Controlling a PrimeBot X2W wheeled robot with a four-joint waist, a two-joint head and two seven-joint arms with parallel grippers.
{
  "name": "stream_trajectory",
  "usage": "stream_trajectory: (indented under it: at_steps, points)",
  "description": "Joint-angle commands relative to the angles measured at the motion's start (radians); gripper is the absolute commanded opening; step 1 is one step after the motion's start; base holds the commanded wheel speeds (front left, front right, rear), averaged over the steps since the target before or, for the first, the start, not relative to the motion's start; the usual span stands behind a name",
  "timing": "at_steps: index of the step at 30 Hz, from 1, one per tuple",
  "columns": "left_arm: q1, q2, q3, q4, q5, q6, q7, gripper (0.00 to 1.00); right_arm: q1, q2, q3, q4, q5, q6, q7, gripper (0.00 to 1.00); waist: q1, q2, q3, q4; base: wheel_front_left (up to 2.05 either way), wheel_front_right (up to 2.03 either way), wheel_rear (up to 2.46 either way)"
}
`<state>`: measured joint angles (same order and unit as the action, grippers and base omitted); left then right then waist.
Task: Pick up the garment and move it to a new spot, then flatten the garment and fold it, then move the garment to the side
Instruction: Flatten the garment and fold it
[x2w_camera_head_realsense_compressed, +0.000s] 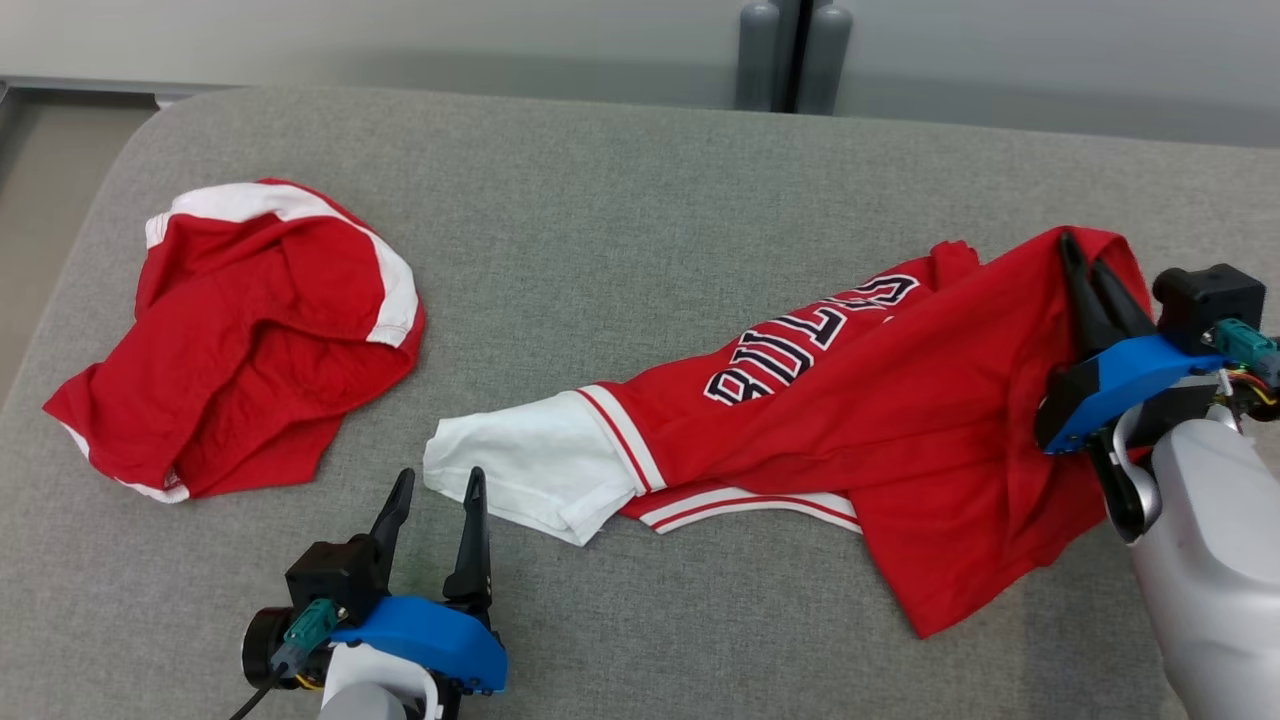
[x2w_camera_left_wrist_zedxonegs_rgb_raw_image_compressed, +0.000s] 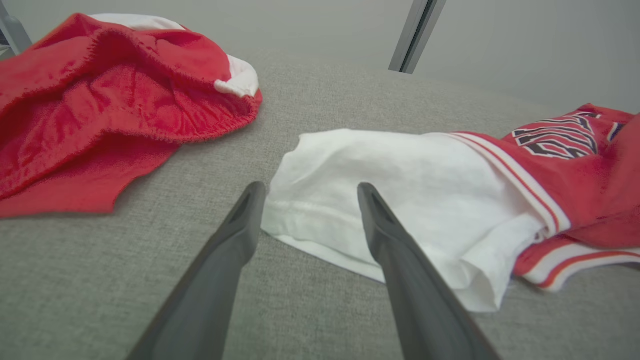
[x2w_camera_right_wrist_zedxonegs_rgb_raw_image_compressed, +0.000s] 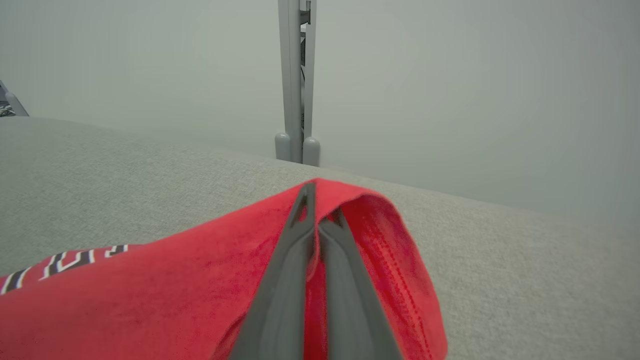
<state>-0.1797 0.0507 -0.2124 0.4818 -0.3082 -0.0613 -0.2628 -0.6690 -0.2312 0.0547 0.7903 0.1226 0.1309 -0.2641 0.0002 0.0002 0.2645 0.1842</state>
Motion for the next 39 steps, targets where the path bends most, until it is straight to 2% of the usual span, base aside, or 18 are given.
stream_trajectory:
  at_steps: [1, 8, 12, 18, 19, 26, 32, 39]
  points:
    - [-0.017, 0.0, -0.002, -0.007, -0.003, 0.003, -0.003, 1.0, -0.014, -0.009, -0.019, 0.009, -0.013, 0.0, -0.001, 1.0, -0.0002, -0.0002, 0.025, 0.023, 0.0, 0.0, 0.0]
    - [-0.007, 0.0, 0.008, -0.012, -0.002, 0.003, -0.003, 1.0, 0.079, -0.001, -0.134, -0.01, -0.033, 0.0, 0.0, 1.0, -0.0002, -0.0002, 0.017, -0.012, 0.0, 0.0, 0.0]
    - [0.0, 0.0, 0.009, -0.009, 0.005, 0.0, -0.003, 1.0, 0.122, 0.021, -0.147, -0.055, -0.03, 0.0, -0.001, 1.0, -0.0002, -0.0002, 0.006, -0.037, 0.0, 0.0, 0.0]
    - [-0.004, 0.0, 0.008, -0.01, 0.015, -0.004, -0.003, 1.0, 0.191, 0.076, -0.079, -0.182, -0.002, 0.0, 0.0, 1.0, -0.0002, -0.0002, -0.006, -0.065, 0.0, 0.0, 0.0]
    - [-0.005, 0.0, 0.01, -0.008, 0.018, -0.005, -0.003, 1.0, 0.213, 0.1, -0.043, -0.23, 0.007, 0.0, 0.0, 1.0, -0.0002, -0.0002, -0.009, -0.069, 0.0, 0.0, 0.0]
    - [0.017, 0.0, 0.011, -0.004, 0.018, -0.007, -0.003, 1.0, 0.305, 0.141, 0.024, -0.318, -0.025, 0.0, 0.0, 1.0, -0.0002, -0.0002, -0.034, -0.068, 0.0, 0.0, 0.0]
    - [0.042, 0.0, 0.019, 0.01, 0.006, -0.011, -0.003, 1.0, 0.389, 0.168, -0.002, -0.274, -0.081, 0.0, -0.001, 1.0, -0.0002, -0.0002, -0.06, -0.074, 0.0, 0.0, 0.0]
    - [0.044, 0.0, 0.025, 0.033, 0.008, -0.016, -0.003, 1.0, 0.37, 0.18, -0.082, -0.224, -0.183, 0.0, -0.001, 1.0, -0.0002, -0.0002, -0.07, -0.077, 0.0, 0.0, 0.0]
